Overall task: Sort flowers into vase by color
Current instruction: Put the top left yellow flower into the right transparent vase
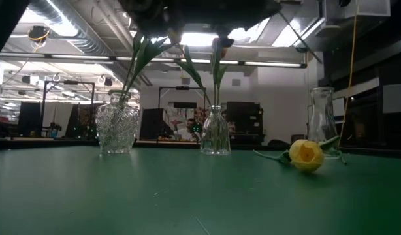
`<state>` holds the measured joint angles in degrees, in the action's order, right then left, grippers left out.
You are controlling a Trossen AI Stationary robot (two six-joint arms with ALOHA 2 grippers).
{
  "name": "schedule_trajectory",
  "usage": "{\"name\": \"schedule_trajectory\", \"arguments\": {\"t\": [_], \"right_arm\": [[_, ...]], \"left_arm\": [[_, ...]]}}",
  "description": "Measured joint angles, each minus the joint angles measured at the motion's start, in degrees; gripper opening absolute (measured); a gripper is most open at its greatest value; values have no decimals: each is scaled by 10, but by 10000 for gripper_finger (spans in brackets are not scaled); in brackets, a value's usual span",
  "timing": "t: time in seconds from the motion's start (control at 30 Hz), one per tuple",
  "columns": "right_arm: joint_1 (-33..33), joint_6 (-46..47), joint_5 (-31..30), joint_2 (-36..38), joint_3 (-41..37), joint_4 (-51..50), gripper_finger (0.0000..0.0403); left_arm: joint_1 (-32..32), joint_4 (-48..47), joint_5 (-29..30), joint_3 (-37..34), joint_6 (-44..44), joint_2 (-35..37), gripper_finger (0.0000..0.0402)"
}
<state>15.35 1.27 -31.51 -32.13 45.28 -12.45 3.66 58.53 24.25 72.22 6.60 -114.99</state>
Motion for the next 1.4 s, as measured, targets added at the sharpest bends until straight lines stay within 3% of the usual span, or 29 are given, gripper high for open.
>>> {"name": "schedule_trajectory", "arguments": {"t": [0.3,0.7,0.97,1.4], "right_arm": [[0,7,16,-3,0,-13,131],[0,4,16,9,0,-17,131],[0,4,16,9,0,-31,131],[0,4,16,9,0,-33,131]], "left_arm": [[-21,-106,7,114,-55,-46,1],[-55,-98,0,115,2,-78,1],[-60,-103,-57,115,4,-82,2],[-63,-101,-58,115,-22,-82,5]]}}
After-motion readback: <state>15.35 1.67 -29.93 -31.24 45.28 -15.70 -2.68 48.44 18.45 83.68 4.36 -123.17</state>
